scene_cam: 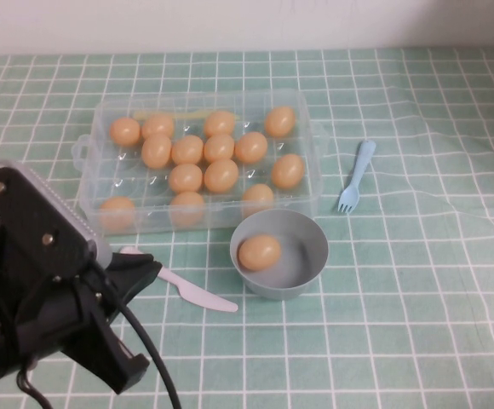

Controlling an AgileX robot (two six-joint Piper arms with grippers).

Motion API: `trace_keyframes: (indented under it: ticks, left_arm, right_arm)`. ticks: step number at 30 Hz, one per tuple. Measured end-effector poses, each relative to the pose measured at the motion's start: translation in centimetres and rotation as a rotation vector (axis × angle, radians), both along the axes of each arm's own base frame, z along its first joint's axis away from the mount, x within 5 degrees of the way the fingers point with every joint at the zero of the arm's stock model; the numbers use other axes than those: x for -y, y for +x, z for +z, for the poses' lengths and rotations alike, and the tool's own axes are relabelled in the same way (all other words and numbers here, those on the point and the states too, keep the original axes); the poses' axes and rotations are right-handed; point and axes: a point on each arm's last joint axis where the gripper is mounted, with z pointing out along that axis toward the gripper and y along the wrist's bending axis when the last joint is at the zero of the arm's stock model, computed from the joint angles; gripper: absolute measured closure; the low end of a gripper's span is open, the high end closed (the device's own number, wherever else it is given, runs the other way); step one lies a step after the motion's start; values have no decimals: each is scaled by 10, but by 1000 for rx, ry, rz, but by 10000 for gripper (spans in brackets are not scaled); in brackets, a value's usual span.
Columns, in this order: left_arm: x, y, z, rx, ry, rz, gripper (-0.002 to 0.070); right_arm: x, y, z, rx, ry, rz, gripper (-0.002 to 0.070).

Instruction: Take an egg out of the egg box

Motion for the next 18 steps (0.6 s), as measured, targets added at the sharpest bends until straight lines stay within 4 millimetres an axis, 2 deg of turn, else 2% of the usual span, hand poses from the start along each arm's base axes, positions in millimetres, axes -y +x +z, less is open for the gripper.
trace_keyframes:
  ticks: [5, 10, 18]
  left_arm:
    - [1, 2, 1, 39, -29, 8, 676]
    - [-11, -7, -16, 170, -123, 47, 677]
    - [-70, -49, -61, 492, -319, 265, 677]
  right_arm:
    - [0, 0, 0, 0, 0, 0, 694]
    - [0, 0, 0, 0, 0, 0, 694]
    - [0, 0, 0, 0, 0, 0, 694]
